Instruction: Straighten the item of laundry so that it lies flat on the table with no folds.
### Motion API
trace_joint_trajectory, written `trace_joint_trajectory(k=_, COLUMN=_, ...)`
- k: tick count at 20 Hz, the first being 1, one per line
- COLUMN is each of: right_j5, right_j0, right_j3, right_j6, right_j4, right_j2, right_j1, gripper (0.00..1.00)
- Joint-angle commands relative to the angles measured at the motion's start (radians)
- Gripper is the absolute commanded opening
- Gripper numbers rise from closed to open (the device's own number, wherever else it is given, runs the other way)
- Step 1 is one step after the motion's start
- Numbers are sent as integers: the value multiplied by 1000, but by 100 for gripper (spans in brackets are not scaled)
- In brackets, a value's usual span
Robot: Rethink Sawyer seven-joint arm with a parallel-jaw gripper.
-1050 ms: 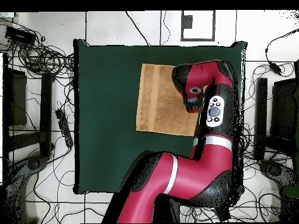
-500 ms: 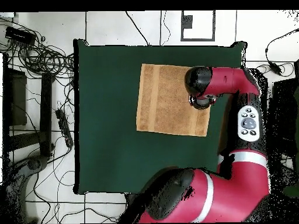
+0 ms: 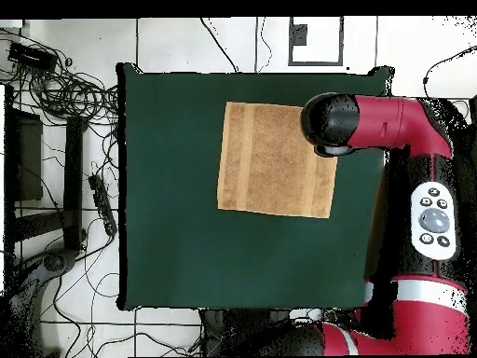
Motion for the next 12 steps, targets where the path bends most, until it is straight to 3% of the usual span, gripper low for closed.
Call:
trace_joint_trajectory(k=1, right_j5=21, right_j0=64, right_j3=118, right_j6=-67, right_j4=27, right_j2=96, right_j1=-3, gripper=0)
trace_joint_trajectory(k=5, right_j5=-90, right_j0=50, right_j3=138, right_j6=-11, right_j4=51, right_j2=118, right_j1=1, gripper=0)
trace_joint_trajectory(k=12, right_j5=-52, right_j0=79, right_j3=80, right_j6=-18, right_j4=27, right_j2=91, right_j1=47, gripper=0)
